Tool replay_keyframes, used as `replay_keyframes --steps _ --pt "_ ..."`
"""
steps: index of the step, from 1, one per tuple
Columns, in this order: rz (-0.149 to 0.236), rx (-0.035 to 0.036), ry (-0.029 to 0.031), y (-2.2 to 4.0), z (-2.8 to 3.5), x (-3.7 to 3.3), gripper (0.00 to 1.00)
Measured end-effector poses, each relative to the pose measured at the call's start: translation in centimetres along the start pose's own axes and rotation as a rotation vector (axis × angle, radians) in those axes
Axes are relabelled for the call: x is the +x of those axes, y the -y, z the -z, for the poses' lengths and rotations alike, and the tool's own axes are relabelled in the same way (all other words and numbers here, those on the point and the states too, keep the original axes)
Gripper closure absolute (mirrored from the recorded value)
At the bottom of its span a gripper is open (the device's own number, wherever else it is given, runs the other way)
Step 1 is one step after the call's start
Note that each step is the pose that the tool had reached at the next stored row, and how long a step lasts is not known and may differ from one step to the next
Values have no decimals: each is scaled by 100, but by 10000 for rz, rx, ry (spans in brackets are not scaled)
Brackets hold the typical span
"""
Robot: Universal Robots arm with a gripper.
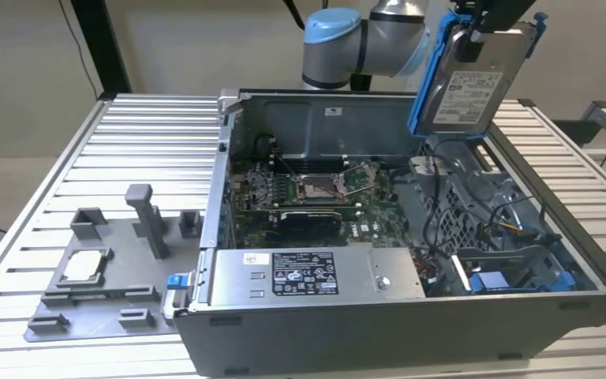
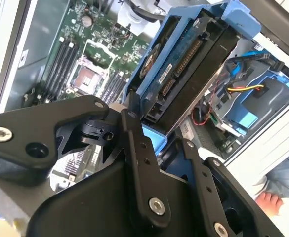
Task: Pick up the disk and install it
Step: 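Pick up the disk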
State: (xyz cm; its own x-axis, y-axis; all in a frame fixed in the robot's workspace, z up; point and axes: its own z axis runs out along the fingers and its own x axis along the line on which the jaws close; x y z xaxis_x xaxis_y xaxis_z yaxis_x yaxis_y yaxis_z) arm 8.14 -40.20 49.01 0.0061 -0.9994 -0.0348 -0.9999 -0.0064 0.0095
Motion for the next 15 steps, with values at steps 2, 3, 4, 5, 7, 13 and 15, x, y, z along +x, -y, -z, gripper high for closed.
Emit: replay_keyframes --steps 2,3,4,5,7,13,15 --pt "-5 -40 0 2 1 38 100" --pt "-6 -64 0 3 2 61 100" --pt "-8 -83 0 4 3 81 100" --pt "-11 -99 0 5 4 100 100" --pt "-12 -104 2 7 4 121 100" --pt "-11 -105 1 8 4 126 100" --pt "-11 -105 -1 9 6 138 100"
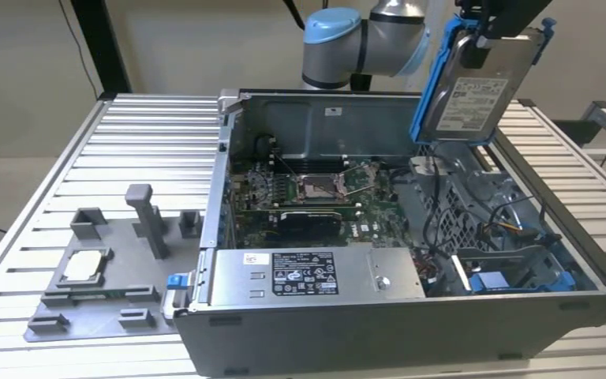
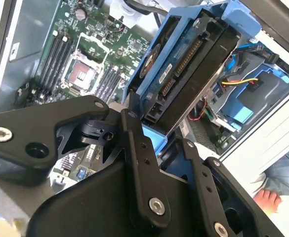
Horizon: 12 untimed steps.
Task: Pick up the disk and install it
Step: 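Pick up the disk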
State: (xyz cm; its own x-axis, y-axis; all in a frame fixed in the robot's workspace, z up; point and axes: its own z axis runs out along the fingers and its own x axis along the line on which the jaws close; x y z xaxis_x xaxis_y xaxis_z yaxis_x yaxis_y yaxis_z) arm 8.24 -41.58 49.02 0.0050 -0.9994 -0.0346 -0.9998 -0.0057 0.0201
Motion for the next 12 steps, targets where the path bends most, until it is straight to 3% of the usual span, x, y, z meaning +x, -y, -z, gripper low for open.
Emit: replay_keyframes --steps 12 --pt "-2 -31 3 28 9 271 100"
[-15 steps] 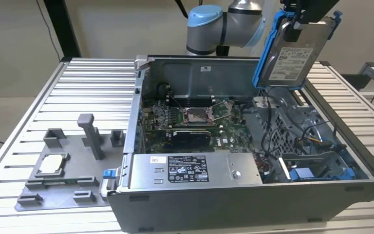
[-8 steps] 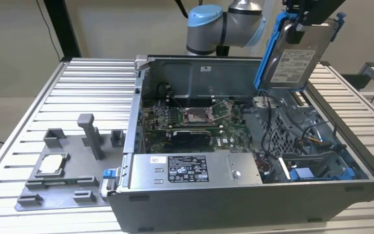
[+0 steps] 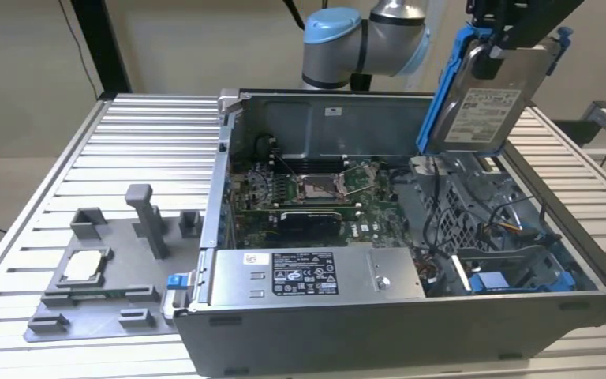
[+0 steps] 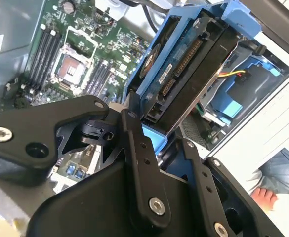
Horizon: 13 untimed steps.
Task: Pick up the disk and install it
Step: 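Pick up the disk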
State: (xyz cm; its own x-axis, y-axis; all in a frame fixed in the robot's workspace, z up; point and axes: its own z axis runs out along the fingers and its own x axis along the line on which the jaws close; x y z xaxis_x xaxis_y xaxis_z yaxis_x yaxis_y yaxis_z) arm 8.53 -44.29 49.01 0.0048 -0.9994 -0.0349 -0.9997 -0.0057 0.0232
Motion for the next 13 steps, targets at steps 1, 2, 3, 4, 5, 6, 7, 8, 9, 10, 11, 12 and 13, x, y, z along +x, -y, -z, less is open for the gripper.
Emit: replay_keyframes --steps 1,2,3,4,5,6,7,8,9,10,11,12,13 --pt "0 -1 1 3 1 22 100" --pt "0 -1 6 7 2 48 100" --pt "0 -2 10 11 3 71 100" --pt "1 -1 14 15 3 94 100" --pt "1 -2 17 19 5 116 100" --pt "1 -2 21 23 5 134 100" --pt "1 -2 24 25 7 149 100" --pt "-1 -1 26 24 12 156 100" --pt "-1 -1 27 24 23 160 100" --pt "-1 -2 28 24 40 162 100" --pt "1 -1 28 24 60 164 100" --pt "1 -2 27 24 80 166 100" --pt "0 -2 28 23 103 169 100"
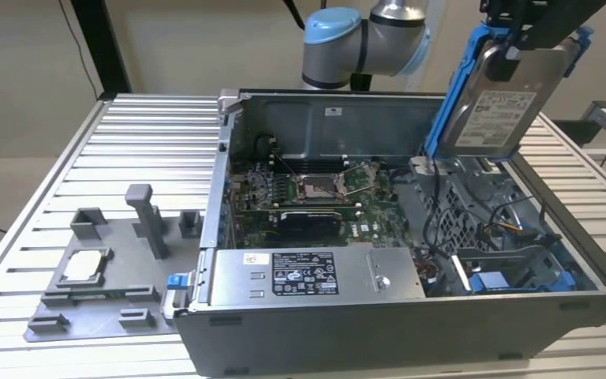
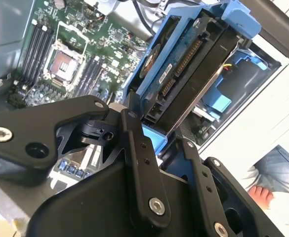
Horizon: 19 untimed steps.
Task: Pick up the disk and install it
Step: 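Pick up the disk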
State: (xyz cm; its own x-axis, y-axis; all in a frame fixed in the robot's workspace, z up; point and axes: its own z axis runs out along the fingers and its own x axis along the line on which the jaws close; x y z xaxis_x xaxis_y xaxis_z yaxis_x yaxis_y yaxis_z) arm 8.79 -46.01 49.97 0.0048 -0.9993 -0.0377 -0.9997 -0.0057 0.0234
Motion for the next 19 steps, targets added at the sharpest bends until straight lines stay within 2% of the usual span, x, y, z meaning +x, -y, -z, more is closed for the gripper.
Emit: replay_keyframes --steps 3,6,11,19 --pt "1 0 2 0 58 15 100" --pt "2 0 17 3 79 68 100" --pt "1 1 38 11 88 199 100" --pt "2 0 79 21 100 458 100"
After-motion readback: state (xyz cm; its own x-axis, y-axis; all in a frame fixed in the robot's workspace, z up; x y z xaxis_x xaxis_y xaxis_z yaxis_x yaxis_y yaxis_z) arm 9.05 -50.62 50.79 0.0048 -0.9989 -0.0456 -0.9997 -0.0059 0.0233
